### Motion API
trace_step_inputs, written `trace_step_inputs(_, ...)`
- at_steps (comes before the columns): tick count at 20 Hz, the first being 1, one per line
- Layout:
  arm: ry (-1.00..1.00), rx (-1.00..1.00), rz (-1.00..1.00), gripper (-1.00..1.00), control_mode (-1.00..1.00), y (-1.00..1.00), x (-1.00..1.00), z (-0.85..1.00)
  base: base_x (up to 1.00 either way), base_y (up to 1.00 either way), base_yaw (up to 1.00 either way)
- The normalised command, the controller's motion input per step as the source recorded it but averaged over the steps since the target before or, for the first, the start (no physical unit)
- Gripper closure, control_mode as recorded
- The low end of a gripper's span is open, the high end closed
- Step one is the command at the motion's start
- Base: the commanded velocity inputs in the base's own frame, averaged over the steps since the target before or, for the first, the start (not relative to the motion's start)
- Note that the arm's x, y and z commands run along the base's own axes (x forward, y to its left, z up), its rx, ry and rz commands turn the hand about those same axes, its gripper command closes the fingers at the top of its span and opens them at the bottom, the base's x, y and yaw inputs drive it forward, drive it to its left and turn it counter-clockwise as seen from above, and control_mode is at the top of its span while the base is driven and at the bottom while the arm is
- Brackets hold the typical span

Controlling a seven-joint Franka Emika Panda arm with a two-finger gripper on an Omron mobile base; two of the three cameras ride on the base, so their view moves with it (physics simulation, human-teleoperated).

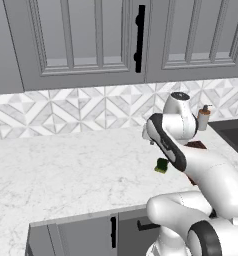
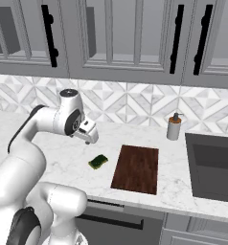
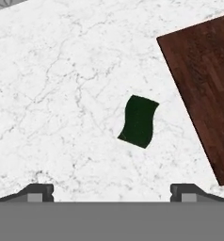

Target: Pick up the sponge from the counter and clean the cutting board by briefly scrubbing or pressing down on the cutting board. Once finished, release the sponge.

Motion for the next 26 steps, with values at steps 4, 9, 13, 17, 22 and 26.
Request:
trace_step_inputs(4, 0.0, 0.0, -0.11, -1.0, -1.0, -0.06, 0.02, -0.32, 0.0, 0.0, 0.0)
trace_step_inputs(9, 0.02, 0.07, 0.0, -1.0, -1.0, -0.42, 0.11, -0.17, 0.0, 0.0, 0.0)
trace_step_inputs(13, 0.0, 0.0, 0.0, -1.0, -1.0, -0.29, 0.31, -0.13, 0.0, 0.0, 0.0)
trace_step_inputs(17, 0.0, -0.03, 0.0, -1.0, -1.0, -0.02, 0.28, -0.31, 0.0, 0.0, 0.0)
trace_step_inputs(22, 0.0, 0.0, 0.0, -1.0, -1.0, 0.0, 0.0, -0.42, 0.0, 0.0, 0.0)
trace_step_inputs(26, 0.0, 0.0, 0.0, -1.0, -1.0, 0.0, 0.0, -0.4, 0.0, 0.0, 0.0)
